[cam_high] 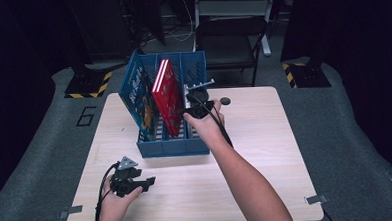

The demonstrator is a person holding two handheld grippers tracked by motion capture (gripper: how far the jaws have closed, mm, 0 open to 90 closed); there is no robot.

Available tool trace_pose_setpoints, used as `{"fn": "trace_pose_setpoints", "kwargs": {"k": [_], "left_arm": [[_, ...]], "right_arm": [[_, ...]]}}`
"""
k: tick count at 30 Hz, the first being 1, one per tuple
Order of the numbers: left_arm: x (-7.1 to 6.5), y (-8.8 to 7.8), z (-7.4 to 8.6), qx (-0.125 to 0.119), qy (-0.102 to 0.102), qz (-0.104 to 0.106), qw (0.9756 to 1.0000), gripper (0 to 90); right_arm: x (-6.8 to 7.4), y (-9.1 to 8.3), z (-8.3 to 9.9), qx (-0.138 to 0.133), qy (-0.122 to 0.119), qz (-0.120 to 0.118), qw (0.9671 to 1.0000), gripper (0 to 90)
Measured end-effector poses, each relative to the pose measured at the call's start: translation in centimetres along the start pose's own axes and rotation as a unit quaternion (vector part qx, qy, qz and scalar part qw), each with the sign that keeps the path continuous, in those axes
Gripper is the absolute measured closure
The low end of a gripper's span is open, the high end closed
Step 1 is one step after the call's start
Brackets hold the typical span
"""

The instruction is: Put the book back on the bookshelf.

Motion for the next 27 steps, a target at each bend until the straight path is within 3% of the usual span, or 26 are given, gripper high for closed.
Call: {"fn": "trace_pose_setpoints", "kwargs": {"k": [6,14,15,22,27], "left_arm": [[0.1,0.3,0.1,0.003,0.007,-0.006,1.0000,34.1],[0.3,0.4,0.1,0.011,0.012,-0.012,0.9998,34.0],[0.2,0.5,0.2,0.003,0.002,-0.013,0.9999,34.0],[0.2,0.8,0.2,0.003,0.001,-0.014,0.9999,33.9],[0.2,0.9,0.3,0.009,0.000,-0.014,0.9999,33.9]], "right_arm": [[0.4,-0.6,0.5,0.004,-0.013,-0.011,0.9998,49.4],[-0.5,-2.1,1.6,-0.012,-0.019,-0.027,0.9994,49.4],[-0.7,-2.2,1.8,-0.012,-0.020,-0.028,0.9993,49.4],[-1.7,-3.2,3.2,-0.016,-0.015,-0.039,0.9990,49.5],[-1.6,-4.4,4.7,-0.022,-0.034,-0.055,0.9977,49.5]]}}
Point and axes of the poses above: each handheld gripper's, and its own axes: y roughly forward along the jaws, z roughly out of its underside, x roughly to its left, the point moved 2 cm from there along y, roughly forward along the jaws, and after that the axes turned 9 degrees about -y, right-handed, at the moved point
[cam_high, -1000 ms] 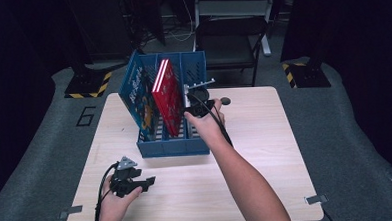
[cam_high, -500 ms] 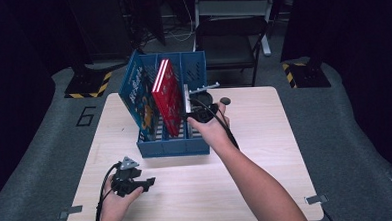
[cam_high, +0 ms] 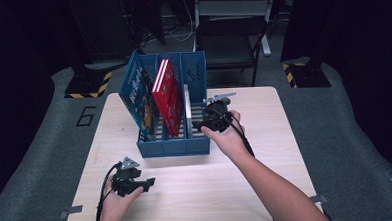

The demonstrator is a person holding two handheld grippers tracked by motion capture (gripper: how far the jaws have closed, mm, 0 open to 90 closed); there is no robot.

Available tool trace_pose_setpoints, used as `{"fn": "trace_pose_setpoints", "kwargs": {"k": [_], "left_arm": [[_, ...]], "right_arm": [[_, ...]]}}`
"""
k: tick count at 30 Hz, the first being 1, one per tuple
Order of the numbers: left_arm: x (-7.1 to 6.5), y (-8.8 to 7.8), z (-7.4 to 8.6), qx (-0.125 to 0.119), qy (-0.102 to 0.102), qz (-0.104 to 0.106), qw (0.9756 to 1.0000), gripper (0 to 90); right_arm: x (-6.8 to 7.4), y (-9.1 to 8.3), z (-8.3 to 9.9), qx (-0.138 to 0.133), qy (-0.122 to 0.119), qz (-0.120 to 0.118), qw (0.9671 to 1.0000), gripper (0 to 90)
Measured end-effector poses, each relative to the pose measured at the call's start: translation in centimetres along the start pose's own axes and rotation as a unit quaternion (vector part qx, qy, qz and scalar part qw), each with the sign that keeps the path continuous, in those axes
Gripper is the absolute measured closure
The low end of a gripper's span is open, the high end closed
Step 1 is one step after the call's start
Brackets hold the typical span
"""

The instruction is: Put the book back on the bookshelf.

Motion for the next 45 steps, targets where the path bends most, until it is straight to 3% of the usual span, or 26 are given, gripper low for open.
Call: {"fn": "trace_pose_setpoints", "kwargs": {"k": [10,13,19,28,37,45], "left_arm": [[-0.1,0.0,0.0,0.011,0.013,-0.001,0.9999,33.4],[-0.3,0.0,0.0,0.008,0.005,-0.001,1.0000,33.2],[-0.2,0.1,0.1,0.006,0.011,-0.006,0.9999,33.1],[-0.3,0.2,0.2,0.010,0.015,-0.006,0.9998,33.1],[-0.3,0.2,0.2,0.011,0.019,-0.008,0.9997,32.9],[-0.3,0.3,0.2,0.010,0.016,-0.010,0.9998,32.9]], "right_arm": [[1.1,-2.3,3.3,-0.015,-0.007,-0.039,0.9991,49.4],[1.4,-2.6,4.6,-0.022,-0.013,-0.051,0.9983,48.6],[2.2,-2.7,7.6,-0.017,-0.035,-0.047,0.9981,48.6],[2.4,-3.4,11.5,-0.017,-0.028,-0.046,0.9984,48.6],[2.2,-2.8,14.0,-0.010,-0.021,-0.038,0.9990,48.6],[1.4,-2.3,15.6,-0.023,-0.010,-0.022,0.9994,48.6]]}}
Point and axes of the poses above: each handheld gripper's, and its own axes: y roughly forward along the jaws, z roughly out of its underside, x roughly to its left, the point moved 2 cm from there along y, roughly forward along the jaws, and after that the axes turned 9 degrees about -y, right-handed, at the moved point
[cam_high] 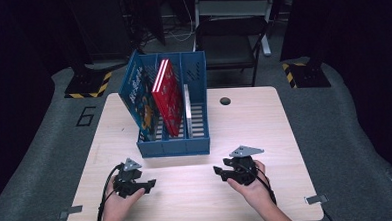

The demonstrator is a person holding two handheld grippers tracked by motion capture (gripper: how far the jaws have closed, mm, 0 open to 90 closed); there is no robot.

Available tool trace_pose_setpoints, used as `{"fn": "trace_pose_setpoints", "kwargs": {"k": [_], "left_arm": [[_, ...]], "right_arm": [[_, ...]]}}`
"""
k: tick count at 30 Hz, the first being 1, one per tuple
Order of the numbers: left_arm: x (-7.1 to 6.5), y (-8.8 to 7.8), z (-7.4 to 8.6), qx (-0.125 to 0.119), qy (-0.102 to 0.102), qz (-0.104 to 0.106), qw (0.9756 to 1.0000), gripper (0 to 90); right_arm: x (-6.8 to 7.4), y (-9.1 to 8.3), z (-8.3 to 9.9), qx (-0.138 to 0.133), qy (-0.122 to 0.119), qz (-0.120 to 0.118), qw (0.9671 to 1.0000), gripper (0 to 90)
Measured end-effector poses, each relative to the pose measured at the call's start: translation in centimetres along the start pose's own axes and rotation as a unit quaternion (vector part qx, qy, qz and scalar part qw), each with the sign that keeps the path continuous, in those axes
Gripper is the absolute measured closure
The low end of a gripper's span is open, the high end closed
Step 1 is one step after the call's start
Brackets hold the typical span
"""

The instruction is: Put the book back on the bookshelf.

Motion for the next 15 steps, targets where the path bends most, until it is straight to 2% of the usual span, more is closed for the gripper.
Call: {"fn": "trace_pose_setpoints", "kwargs": {"k": [2,5,9,15], "left_arm": [[0.0,0.0,0.0,0.000,0.000,0.000,1.0000,32.9],[0.0,0.0,0.0,0.003,-0.001,0.002,1.0000,32.9],[-0.1,0.1,0.0,-0.002,-0.002,-0.001,1.0000,32.9],[-0.1,0.2,0.0,0.004,0.005,0.002,1.0000,32.8]], "right_arm": [[0.0,0.2,0.5,0.001,0.004,-0.001,1.0000,48.6],[0.0,0.7,1.1,0.015,-0.010,0.002,0.9998,48.6],[0.0,1.2,1.8,0.027,-0.016,0.007,0.9995,48.6],[-0.2,1.6,2.3,0.021,-0.018,0.011,0.9995,48.6]]}}
Point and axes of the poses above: each handheld gripper's, and its own axes: y roughly forward along the jaws, z roughly out of its underside, x roughly to its left, the point moved 2 cm from there along y, roughly forward along the jaws, and after that the axes turned 9 degrees about -y, right-handed, at the moved point
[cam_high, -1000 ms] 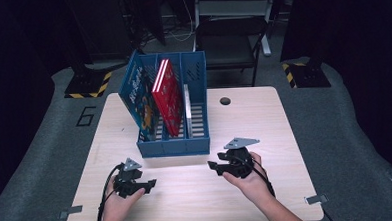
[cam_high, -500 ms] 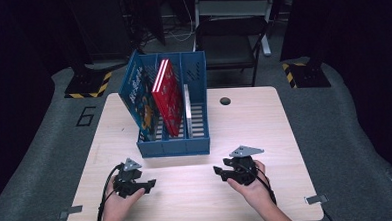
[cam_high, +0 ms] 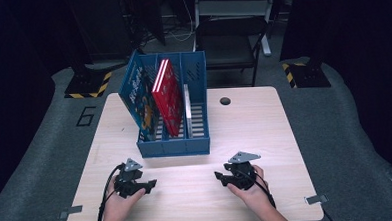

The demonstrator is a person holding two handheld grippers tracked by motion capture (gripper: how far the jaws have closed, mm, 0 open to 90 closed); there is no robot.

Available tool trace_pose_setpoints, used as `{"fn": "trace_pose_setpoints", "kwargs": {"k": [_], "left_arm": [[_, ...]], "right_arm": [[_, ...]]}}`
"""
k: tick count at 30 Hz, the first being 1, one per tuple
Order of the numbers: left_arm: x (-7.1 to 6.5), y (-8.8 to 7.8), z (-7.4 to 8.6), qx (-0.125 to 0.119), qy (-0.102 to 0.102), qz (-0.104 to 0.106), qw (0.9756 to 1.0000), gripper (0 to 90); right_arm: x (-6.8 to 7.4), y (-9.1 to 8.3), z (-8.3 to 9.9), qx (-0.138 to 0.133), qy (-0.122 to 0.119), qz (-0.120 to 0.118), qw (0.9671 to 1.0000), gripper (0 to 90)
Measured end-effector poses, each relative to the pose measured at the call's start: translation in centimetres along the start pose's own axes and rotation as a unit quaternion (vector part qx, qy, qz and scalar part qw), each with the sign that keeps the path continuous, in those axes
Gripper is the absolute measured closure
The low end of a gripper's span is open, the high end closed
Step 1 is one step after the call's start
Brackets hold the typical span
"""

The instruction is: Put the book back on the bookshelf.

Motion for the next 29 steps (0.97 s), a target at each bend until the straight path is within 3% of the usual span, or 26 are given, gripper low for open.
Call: {"fn": "trace_pose_setpoints", "kwargs": {"k": [5,6,13,14,17,21,23,29], "left_arm": [[-0.1,0.2,0.0,-0.001,0.001,0.000,1.0000,32.8],[-0.1,0.2,0.0,0.002,0.000,0.001,1.0000,32.8],[-0.4,0.4,-0.2,-0.008,0.007,0.004,0.9999,32.8],[-0.3,0.3,-0.2,0.000,0.013,0.002,0.9999,32.8],[-0.4,0.5,-0.3,0.004,0.017,0.006,0.9998,32.8],[-0.6,0.8,-0.4,-0.005,0.012,0.007,0.9999,32.8],[-0.6,0.8,-0.5,0.004,0.021,0.008,0.9997,32.7],[-1.0,1.3,-0.7,0.000,0.022,0.015,0.9996,32.1]], "right_arm": [[-0.2,0.3,0.3,-0.001,-0.011,0.011,0.9999,48.8],[-0.2,0.4,0.4,-0.002,-0.004,0.013,0.9999,48.8],[-0.5,0.9,1.1,0.000,-0.010,0.013,0.9999,48.7],[-0.7,0.9,1.2,-0.002,-0.010,0.015,0.9998,48.7],[-1.0,0.9,1.4,0.003,0.004,0.016,0.9999,48.6],[-1.4,0.8,1.7,0.003,0.011,0.015,0.9998,48.4],[-1.5,0.7,1.8,0.002,0.014,0.018,0.9997,48.4],[-1.8,0.4,2.3,0.001,0.018,0.023,0.9996,47.7]]}}
Point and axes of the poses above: each handheld gripper's, and its own axes: y roughly forward along the jaws, z roughly out of its underside, x roughly to its left, the point moved 2 cm from there along y, roughly forward along the jaws, and after that the axes turned 9 degrees about -y, right-handed, at the moved point
